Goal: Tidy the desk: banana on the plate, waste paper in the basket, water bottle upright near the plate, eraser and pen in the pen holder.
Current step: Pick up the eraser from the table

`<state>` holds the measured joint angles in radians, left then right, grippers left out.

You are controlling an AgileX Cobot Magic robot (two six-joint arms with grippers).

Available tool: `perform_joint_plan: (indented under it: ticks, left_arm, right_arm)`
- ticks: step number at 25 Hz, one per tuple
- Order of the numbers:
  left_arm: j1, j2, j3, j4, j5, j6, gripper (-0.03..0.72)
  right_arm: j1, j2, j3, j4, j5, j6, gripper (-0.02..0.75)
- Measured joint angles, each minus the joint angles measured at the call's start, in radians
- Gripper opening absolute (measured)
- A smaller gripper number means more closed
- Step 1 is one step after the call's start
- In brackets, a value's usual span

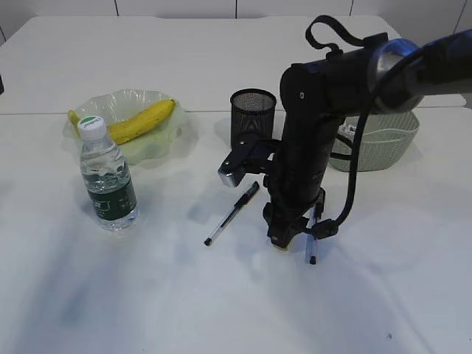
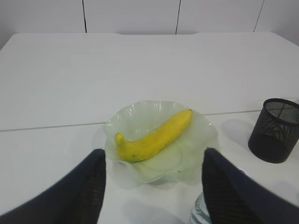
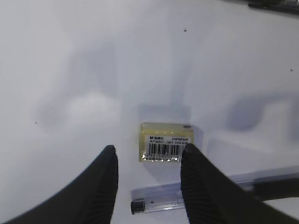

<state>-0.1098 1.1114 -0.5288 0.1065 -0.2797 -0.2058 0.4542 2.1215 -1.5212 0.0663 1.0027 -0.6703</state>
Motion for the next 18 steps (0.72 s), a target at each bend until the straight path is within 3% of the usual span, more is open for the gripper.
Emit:
perform_joint_plan:
  ticks: [18]
  left_arm:
    - [0.000, 0.000, 0.000, 0.000, 0.016, 0.000, 0.436]
  right_arm:
    - [0.000, 0.053, -0.064, -0.029, -0.042, 0.016, 0.337]
